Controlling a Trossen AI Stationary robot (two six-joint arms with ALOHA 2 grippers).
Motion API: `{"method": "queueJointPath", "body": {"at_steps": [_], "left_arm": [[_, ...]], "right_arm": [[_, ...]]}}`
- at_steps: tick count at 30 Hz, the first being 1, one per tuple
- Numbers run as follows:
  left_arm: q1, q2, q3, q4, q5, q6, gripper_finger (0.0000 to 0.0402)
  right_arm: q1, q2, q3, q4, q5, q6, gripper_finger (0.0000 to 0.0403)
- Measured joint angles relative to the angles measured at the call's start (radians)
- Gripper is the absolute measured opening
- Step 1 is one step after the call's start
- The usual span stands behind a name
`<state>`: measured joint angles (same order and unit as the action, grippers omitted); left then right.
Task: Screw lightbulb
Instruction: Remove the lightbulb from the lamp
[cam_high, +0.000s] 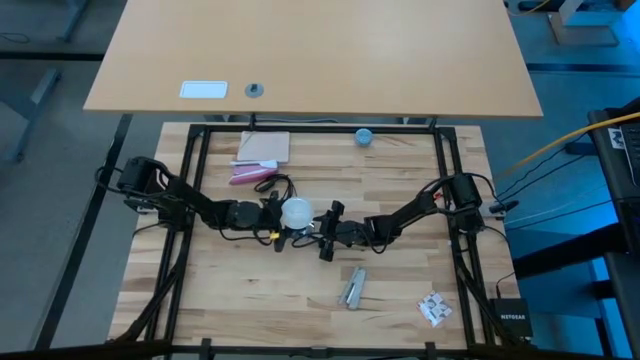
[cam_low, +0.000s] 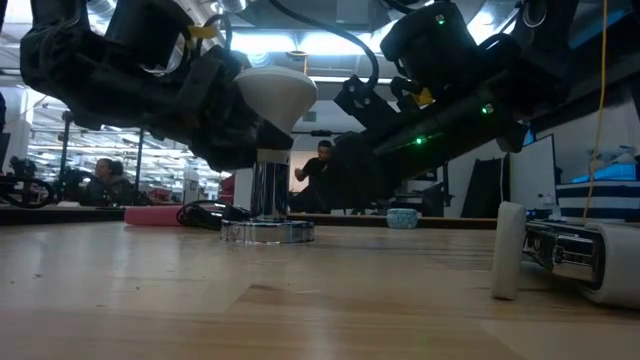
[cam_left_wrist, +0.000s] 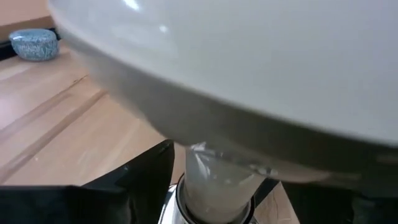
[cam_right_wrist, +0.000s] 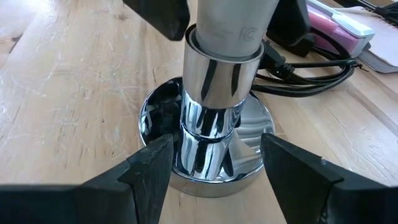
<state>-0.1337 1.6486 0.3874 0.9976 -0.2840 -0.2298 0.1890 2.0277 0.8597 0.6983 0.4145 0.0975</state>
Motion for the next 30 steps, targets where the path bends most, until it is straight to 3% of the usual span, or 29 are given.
{"method": "queueJointPath", "body": {"at_steps": [12, 30], "left_arm": [[0.000, 0.000, 0.000, 0.003, -0.003, 0.032, 0.0139], [-0.005, -0.004, 0.000, 0.001, 0.137, 0.033, 0.0140]], "right_arm": [[0.000, 0.000, 0.000, -0.031, 0.000, -0.011, 0.0248], [0.000, -0.002, 0.000, -0.013, -0.151, -0.215, 0.0248]]}}
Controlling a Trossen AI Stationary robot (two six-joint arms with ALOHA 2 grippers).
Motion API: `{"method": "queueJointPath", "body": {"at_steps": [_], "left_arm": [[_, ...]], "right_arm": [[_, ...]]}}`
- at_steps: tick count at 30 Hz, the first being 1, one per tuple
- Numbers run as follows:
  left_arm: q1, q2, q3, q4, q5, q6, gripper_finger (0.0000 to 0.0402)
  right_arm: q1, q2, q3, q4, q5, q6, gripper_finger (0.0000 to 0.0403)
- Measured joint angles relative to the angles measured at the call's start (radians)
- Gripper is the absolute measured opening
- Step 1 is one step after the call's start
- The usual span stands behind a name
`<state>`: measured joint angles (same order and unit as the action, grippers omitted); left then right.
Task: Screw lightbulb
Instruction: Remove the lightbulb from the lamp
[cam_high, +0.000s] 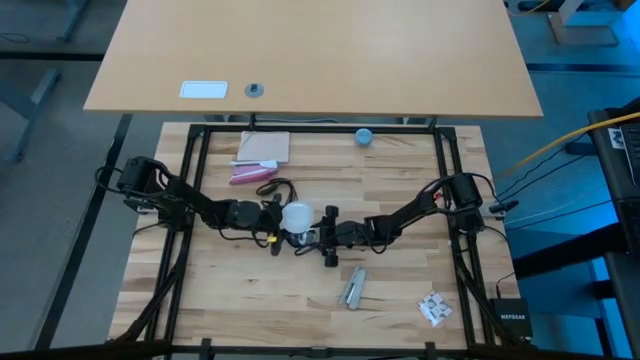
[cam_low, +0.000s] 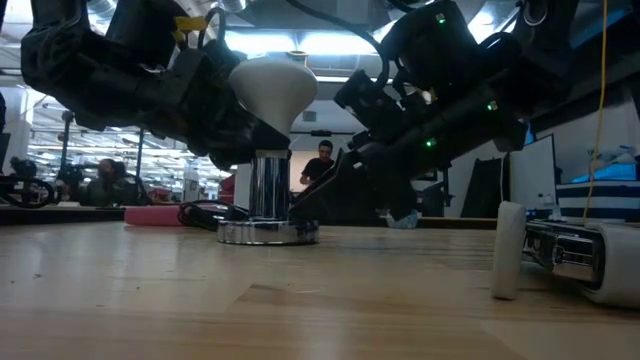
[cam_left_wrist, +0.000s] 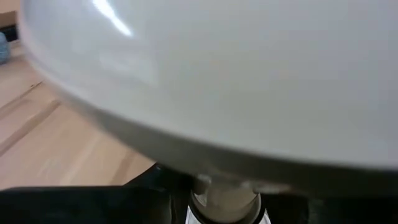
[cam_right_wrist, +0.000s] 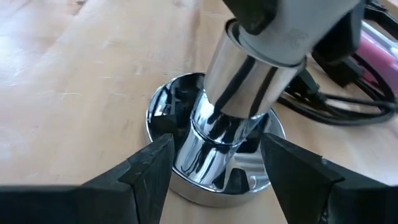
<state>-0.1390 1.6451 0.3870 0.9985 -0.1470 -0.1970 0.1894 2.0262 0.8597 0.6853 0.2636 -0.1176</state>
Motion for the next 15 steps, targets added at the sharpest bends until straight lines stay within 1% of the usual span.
{"method": "queueJointPath", "body": {"at_steps": [5, 10, 15], "left_arm": [[0.000, 0.000, 0.000, 0.000, 0.004, 0.000, 0.0142], [0.003, 0.000, 0.000, 0.006, 0.000, -0.009, 0.0142], [0.003, 0.000, 0.000, 0.007, -0.044, -0.016, 0.0143]], "right_arm": [[-0.001, 0.000, 0.000, 0.003, -0.059, -0.019, 0.0248], [0.000, 0.000, 0.000, 0.004, -0.072, -0.009, 0.0248], [0.000, 0.000, 0.000, -0.003, -0.072, 0.094, 0.0248]]}}
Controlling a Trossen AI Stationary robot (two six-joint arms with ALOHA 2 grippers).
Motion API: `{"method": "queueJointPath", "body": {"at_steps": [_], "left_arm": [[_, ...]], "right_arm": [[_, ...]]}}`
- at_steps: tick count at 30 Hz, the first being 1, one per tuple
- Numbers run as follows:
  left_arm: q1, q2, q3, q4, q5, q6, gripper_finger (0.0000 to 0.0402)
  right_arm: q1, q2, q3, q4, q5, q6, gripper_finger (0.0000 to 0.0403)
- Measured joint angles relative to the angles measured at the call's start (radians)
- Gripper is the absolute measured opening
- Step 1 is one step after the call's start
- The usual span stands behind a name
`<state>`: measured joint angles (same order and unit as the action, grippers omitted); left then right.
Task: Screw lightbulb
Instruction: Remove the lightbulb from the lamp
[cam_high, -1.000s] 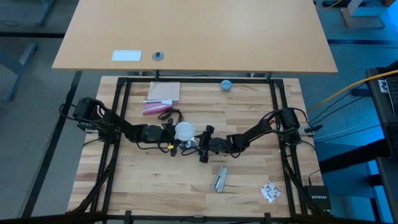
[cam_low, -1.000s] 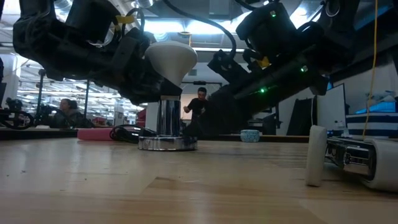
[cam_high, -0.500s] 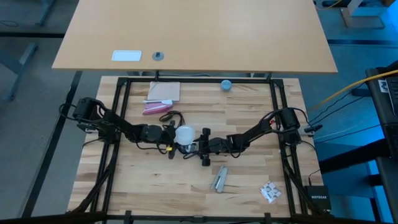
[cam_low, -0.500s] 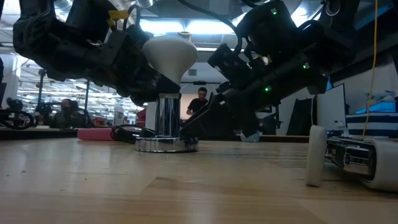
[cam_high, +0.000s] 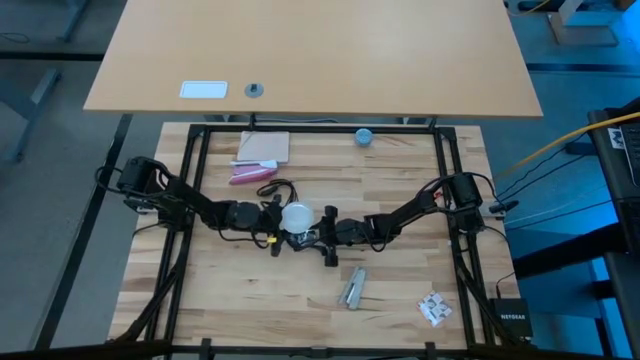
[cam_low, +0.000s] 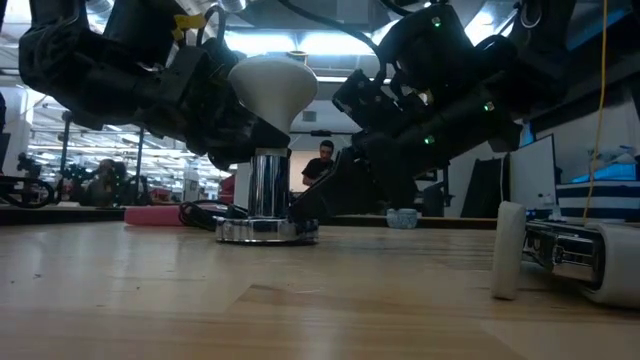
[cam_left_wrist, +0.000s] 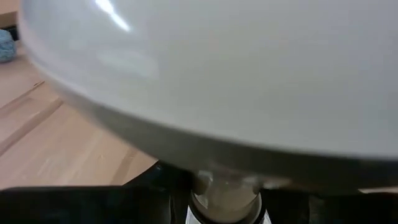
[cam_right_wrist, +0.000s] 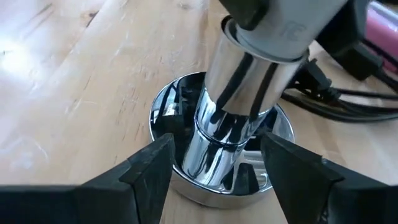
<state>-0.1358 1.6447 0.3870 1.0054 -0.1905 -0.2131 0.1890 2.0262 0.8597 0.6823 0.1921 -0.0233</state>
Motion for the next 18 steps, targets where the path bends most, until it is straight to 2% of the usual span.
{"method": "queueJointPath", "body": {"at_steps": [12, 18], "left_arm": [[-0.001, -0.001, 0.000, 0.005, -0.078, -0.042, 0.0144], [-0.002, -0.002, 0.000, 0.009, -0.132, -0.061, 0.0141]], "right_arm": [[0.001, 0.000, 0.000, 0.003, 0.017, 0.191, 0.0248], [0.002, 0.001, 0.050, -0.016, 0.021, 0.253, 0.0248]]}}
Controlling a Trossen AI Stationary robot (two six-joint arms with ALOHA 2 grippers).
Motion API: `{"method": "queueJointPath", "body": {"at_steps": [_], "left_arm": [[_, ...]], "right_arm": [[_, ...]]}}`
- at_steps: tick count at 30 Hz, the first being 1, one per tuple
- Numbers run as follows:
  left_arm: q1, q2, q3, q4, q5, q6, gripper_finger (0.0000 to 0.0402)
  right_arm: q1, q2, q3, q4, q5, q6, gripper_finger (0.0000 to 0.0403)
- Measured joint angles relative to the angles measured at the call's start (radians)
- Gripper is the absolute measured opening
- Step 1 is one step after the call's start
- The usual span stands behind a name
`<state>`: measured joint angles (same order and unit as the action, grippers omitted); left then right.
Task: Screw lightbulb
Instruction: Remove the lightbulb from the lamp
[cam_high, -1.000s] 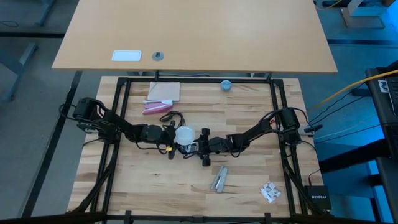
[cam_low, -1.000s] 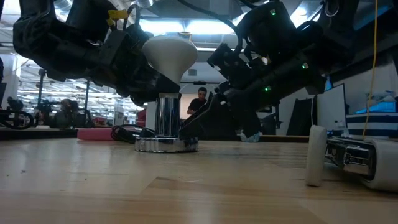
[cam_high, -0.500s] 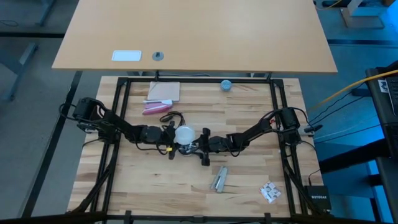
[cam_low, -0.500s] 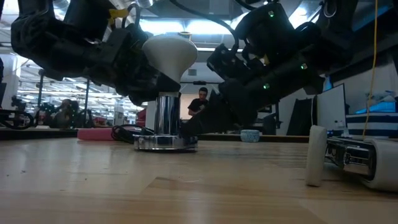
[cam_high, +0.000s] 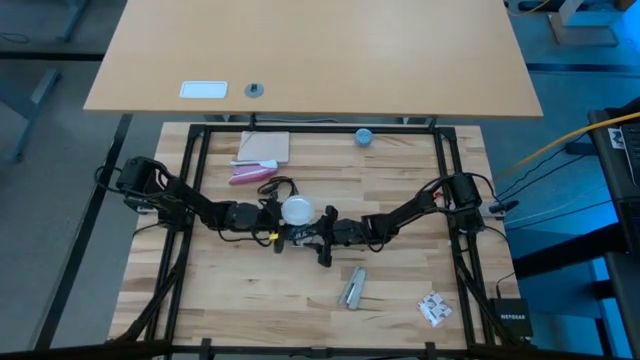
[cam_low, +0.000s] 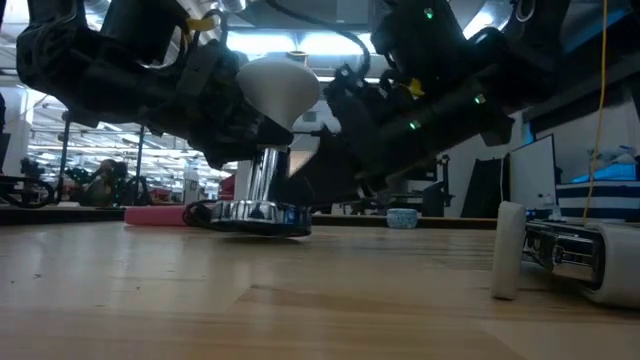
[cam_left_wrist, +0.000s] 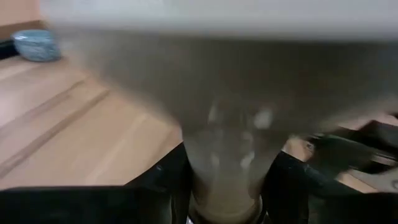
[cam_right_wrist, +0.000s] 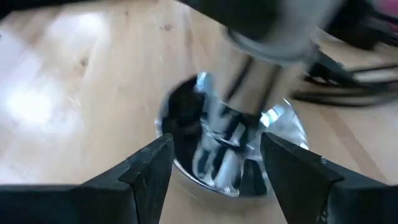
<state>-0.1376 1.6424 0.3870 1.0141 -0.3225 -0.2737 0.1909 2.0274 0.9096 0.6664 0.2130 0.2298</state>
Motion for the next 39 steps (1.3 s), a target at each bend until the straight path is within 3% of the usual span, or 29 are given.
{"method": "queueJointPath", "body": {"at_steps": [6, 13, 28, 34, 39], "left_arm": [[0.002, 0.000, 0.000, -0.003, -0.065, 0.011, 0.0145], [0.002, 0.000, 0.000, -0.005, -0.073, 0.015, 0.0142], [0.000, -0.048, -0.002, -0.044, -0.055, 0.019, 0.0147], [-0.001, -0.147, -0.002, -0.216, 0.019, -0.043, 0.0147], [-0.001, -0.227, -0.002, -0.255, 0.129, -0.071, 0.0148]], "right_arm": [[0.001, 0.002, 0.097, -0.075, -0.002, 0.001, 0.0248], [0.000, 0.008, 0.200, -0.218, 0.003, -0.034, 0.0248], [-0.001, -0.052, 0.213, -0.481, -0.127, -0.113, 0.0248], [-0.001, -0.147, 0.213, -0.597, -0.052, -0.253, 0.0248], [-0.001, -0.161, 0.213, -0.606, 0.041, -0.391, 0.0248]]}}
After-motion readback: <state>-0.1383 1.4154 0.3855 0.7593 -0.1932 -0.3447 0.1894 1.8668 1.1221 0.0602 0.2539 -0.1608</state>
